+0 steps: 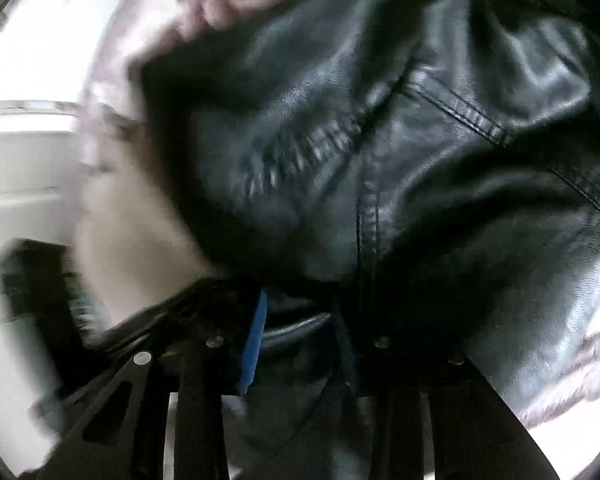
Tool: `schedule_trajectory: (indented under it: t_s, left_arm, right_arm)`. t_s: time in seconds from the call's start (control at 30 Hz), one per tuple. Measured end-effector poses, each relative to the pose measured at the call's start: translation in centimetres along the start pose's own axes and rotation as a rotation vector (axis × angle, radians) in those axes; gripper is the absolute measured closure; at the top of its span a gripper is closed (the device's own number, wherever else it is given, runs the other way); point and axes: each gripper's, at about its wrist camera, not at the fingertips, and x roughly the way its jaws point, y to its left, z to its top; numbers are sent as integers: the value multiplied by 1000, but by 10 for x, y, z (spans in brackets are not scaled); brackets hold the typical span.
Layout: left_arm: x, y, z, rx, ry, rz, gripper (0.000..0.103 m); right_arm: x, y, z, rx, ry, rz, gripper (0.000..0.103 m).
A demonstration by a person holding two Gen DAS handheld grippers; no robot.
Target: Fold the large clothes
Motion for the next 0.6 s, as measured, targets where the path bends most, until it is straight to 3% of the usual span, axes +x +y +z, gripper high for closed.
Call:
schedule_trajectory:
  t_s: [0.07,0.13,0.17,0.2,0.23,0.27,0.33,0.4,0.43,0.47,0.5,0.57,0.6]
  left_arm:
    - [-14,0,2,-54,5,-53,83]
    - [-44,2,-2,-66,-28,-45,84]
    - [-57,1,-7,-59,-53,-47,77]
    - [-69,0,-12,-49,-79,-52,70]
    - [-82,1,-18,-38,-112,-55,51]
    - [-86,4,-30,-22,-138,-50,39]
    - [-85,6,-43,11,-142,-45,39]
    - [-65,5,-53,40,-92,-21,39]
    - [-53,5,-58,44,-69,-4,41]
    - [-44,8,-66,56,-63,-4,61]
    - [-39,10,-70,62,-58,-6,88]
    - [-30,16,-80,68,-49,-2,94]
    - [-28,19,-85,69,-49,-9,96]
  right_arm:
    - [-5,2,2,9,15,-11,67]
    - [-25,-1,2,55,39,65,67]
    - [-37,-8,0,72,37,106,66]
    - [-52,-16,0,105,26,152,56]
    - [-67,-27,-1,150,3,186,46]
    - [-81,-38,0,214,-30,226,29]
    - [-88,-45,9,278,-47,280,25]
    - [-85,-40,25,285,-41,251,25]
    - [-80,-34,34,274,-37,218,25]
    - [-79,-32,35,260,-28,186,25]
    - [-71,-22,43,233,-8,132,25]
    - [-56,1,54,181,2,28,27]
    - [-52,9,58,172,-18,-18,48]
